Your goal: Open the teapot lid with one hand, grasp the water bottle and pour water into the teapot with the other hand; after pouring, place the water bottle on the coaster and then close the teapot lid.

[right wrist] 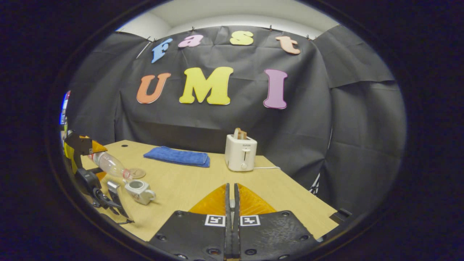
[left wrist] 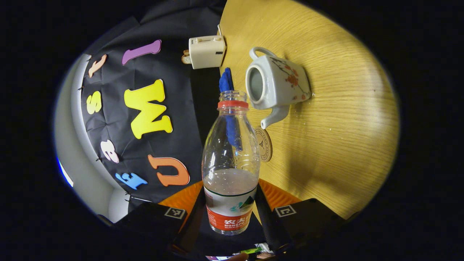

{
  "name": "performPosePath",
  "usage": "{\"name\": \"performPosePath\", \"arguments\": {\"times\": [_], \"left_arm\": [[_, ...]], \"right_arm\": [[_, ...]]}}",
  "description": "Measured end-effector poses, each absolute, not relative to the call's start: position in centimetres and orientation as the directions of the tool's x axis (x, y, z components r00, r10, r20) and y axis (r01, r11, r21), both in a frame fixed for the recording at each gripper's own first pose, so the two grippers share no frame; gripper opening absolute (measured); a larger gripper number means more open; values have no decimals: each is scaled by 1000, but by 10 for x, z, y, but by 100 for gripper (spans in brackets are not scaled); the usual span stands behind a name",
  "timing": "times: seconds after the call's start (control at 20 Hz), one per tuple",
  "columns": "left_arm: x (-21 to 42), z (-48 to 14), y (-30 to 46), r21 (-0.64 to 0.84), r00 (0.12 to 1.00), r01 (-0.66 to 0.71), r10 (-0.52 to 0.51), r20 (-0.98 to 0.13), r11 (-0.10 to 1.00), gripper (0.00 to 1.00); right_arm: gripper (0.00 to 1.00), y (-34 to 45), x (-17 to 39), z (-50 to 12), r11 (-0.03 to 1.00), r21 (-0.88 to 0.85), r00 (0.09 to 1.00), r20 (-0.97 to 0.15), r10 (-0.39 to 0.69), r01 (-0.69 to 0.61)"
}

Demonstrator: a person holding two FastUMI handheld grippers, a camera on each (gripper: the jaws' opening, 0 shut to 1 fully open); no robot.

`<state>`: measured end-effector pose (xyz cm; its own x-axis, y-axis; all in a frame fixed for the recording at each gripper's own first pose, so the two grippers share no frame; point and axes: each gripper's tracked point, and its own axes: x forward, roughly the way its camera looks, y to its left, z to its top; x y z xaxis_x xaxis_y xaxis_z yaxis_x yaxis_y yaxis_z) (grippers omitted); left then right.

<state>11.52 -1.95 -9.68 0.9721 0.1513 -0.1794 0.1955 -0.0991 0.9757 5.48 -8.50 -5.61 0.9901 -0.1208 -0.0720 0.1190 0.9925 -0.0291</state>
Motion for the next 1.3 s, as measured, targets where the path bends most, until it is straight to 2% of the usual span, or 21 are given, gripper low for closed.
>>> {"name": "performPosePath", "arguments": {"times": [0.45,1.3], "left_arm": [[116,-85,-32,949,983,164,127,-134,-269,74],[109,-60,-46,861,990,125,121,-74,-493,74]], "right_arm": [[0,-86,56,-62,990,-61,987,-88,-132,126],[0,-87,55,-60,989,-74,987,-88,-136,130]]}}
